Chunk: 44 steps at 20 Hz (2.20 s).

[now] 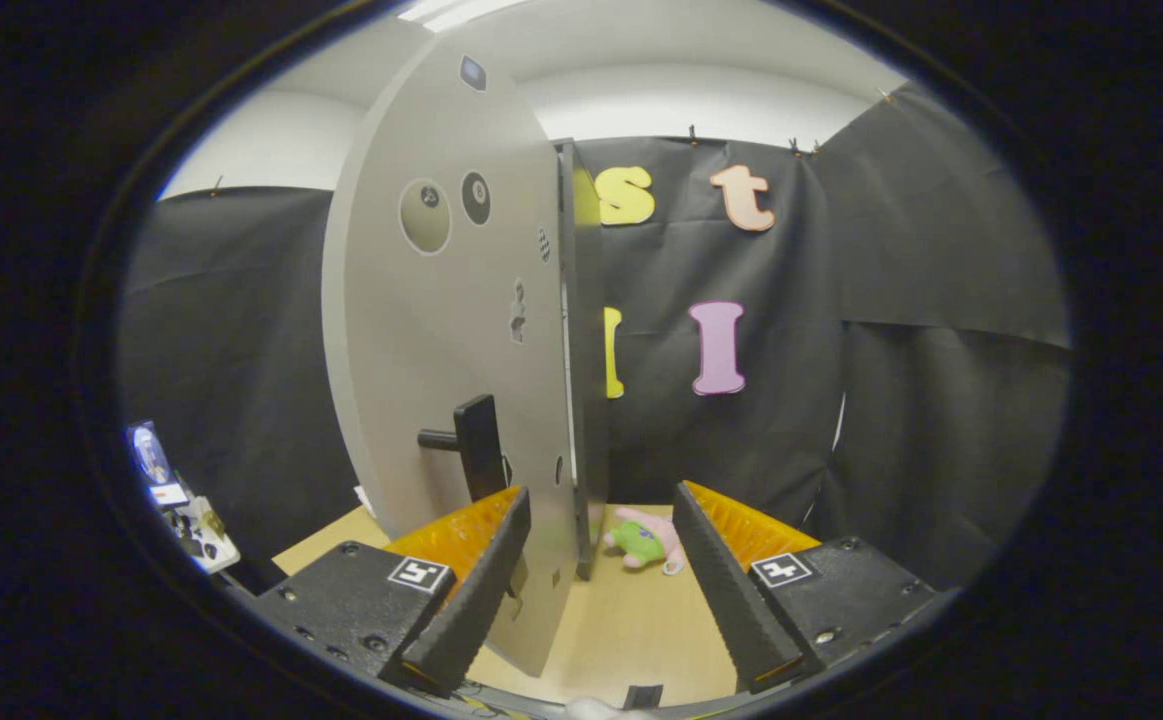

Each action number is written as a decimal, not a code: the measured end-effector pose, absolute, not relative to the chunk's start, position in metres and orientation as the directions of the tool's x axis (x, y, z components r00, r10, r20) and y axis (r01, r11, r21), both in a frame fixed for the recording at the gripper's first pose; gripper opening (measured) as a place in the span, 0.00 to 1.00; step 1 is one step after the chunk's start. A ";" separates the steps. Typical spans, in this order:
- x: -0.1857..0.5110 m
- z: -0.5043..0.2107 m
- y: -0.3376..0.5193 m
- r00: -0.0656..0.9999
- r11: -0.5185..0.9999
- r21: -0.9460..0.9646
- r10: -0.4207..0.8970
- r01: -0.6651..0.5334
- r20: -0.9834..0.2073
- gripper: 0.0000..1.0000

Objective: Open the shoe cabinet door, grab the shoes and put them into the shoe cabinet, then close the shoe cabinet door.

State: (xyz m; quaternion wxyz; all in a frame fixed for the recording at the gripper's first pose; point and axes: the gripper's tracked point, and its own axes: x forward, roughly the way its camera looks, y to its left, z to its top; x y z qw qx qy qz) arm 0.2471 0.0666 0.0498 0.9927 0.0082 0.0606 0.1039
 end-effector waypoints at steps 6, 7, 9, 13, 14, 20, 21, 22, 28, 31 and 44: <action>0.242 0.049 0.075 0.988 0.993 0.054 0.106 -0.100 -0.113 0.95; 0.239 0.050 0.080 0.989 0.994 0.055 0.095 -0.090 -0.110 0.95; 0.237 0.049 0.094 0.990 0.995 0.056 0.094 -0.088 -0.106 0.95; 0.233 0.048 0.133 0.987 0.992 0.051 0.120 -0.115 -0.106 0.95; 0.233 0.048 0.145 0.986 0.991 0.049 0.129 -0.124 -0.104 0.95; 0.244 0.046 0.218 0.972 0.979 0.042 0.201 -0.197 -0.125 0.95; 0.249 0.045 0.229 0.969 0.978 0.034 0.209 -0.207 -0.129 0.95; 0.254 0.045 0.239 0.967 0.977 0.023 0.215 -0.214 -0.135 0.95; 0.285 0.045 0.289 0.961 0.969 0.006 0.247 -0.249 -0.122 0.97; 0.282 0.046 0.293 0.966 0.972 0.010 0.233 -0.233 -0.111 0.97; 0.243 0.055 0.276 0.986 0.990 0.002 0.142 -0.143 -0.081 0.98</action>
